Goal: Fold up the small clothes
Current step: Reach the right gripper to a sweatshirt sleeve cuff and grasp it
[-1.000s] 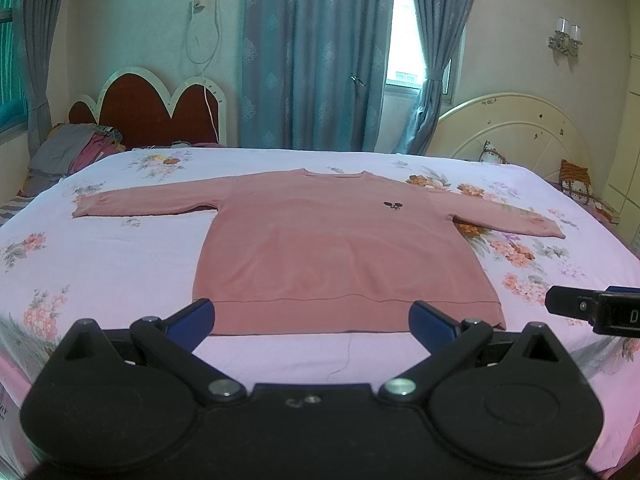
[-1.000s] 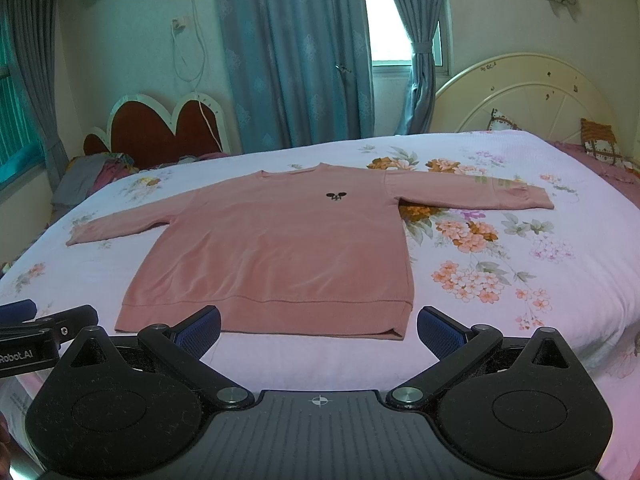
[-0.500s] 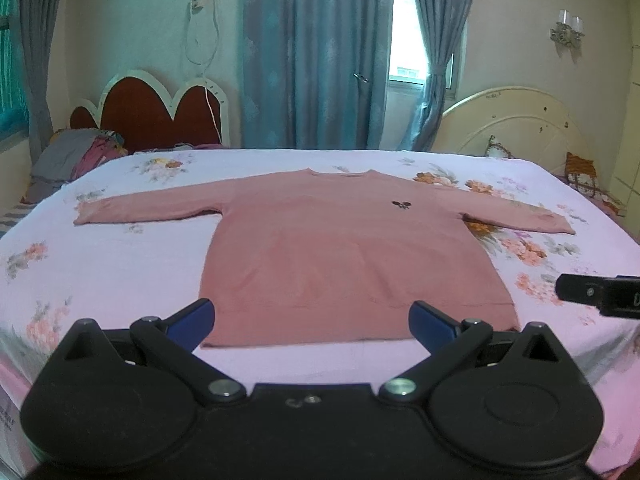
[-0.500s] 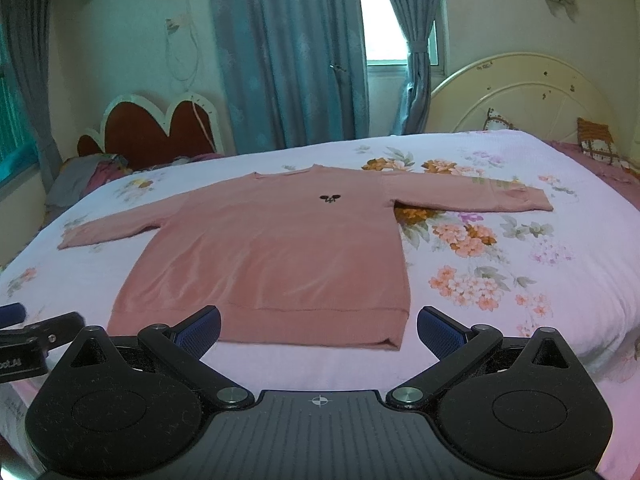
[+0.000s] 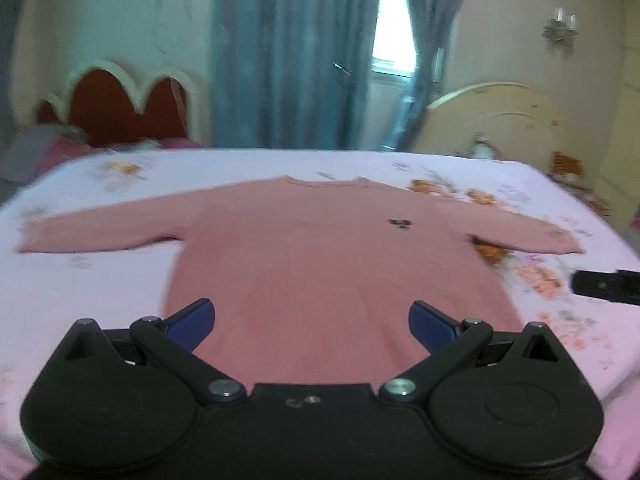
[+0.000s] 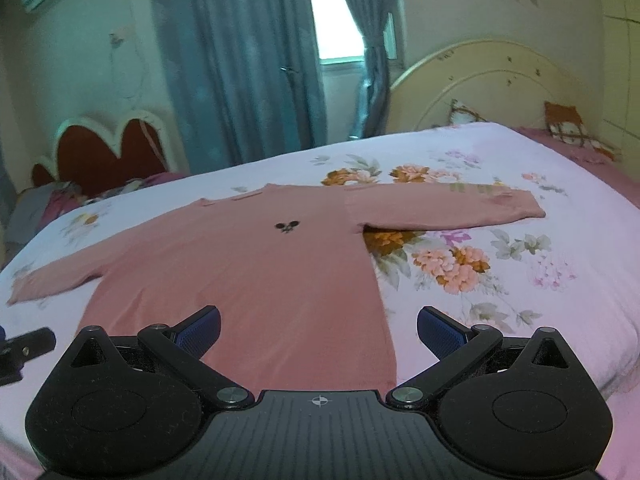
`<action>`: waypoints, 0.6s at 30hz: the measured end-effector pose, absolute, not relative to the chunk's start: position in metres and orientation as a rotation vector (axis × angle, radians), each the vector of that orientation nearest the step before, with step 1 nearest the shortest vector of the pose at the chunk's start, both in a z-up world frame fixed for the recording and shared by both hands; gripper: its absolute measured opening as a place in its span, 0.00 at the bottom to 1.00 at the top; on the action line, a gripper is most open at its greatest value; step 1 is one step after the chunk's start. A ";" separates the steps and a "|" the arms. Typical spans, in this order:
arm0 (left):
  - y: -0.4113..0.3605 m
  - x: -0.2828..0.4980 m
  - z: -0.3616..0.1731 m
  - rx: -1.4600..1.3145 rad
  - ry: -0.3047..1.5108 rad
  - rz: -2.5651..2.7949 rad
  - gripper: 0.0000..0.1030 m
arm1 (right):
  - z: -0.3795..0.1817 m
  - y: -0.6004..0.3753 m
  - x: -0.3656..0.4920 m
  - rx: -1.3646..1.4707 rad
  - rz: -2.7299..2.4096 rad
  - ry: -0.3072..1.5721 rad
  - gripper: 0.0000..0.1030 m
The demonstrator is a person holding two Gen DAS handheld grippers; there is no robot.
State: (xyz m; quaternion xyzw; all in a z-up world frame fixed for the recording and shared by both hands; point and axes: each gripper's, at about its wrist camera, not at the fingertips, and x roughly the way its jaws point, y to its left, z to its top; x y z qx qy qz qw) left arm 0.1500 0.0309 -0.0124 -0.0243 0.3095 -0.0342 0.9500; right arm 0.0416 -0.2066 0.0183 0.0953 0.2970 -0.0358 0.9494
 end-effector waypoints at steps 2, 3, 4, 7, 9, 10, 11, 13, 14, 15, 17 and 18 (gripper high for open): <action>0.036 0.169 -0.017 -0.053 0.644 -0.080 1.00 | 0.017 -0.210 0.061 0.217 -0.093 0.608 1.00; 0.036 0.178 -0.018 -0.036 0.640 -0.073 1.00 | 0.015 -0.211 0.068 0.223 -0.103 0.612 1.00; 0.037 0.185 -0.019 -0.023 0.633 -0.062 1.00 | 0.014 -0.212 0.078 0.228 -0.111 0.614 1.00; 0.037 0.207 -0.020 -0.007 0.638 -0.099 1.00 | 0.011 -0.216 0.097 0.236 -0.132 0.613 1.00; 0.035 0.220 -0.020 -0.021 0.657 -0.157 1.00 | 0.011 -0.221 0.106 0.246 -0.147 0.610 1.00; 0.033 0.225 -0.020 -0.021 0.655 -0.159 1.00 | 0.011 -0.225 0.110 0.257 -0.151 0.607 1.00; 0.030 0.231 -0.020 -0.014 0.655 -0.147 1.00 | 0.011 -0.229 0.114 0.263 -0.163 0.603 1.00; 0.022 0.244 -0.023 -0.008 0.656 -0.151 1.00 | 0.010 -0.241 0.121 0.272 -0.199 0.600 1.00; 0.019 0.250 -0.024 -0.013 0.661 -0.166 1.00 | 0.009 -0.247 0.125 0.276 -0.211 0.601 1.00; 0.014 0.256 -0.026 -0.017 0.664 -0.180 0.99 | 0.008 -0.254 0.130 0.281 -0.222 0.603 1.00; 0.003 0.267 -0.030 -0.007 0.655 -0.187 0.98 | 0.005 -0.268 0.139 0.287 -0.244 0.596 1.00; -0.003 0.273 -0.032 -0.005 0.647 -0.187 0.98 | 0.002 -0.277 0.144 0.291 -0.251 0.591 1.00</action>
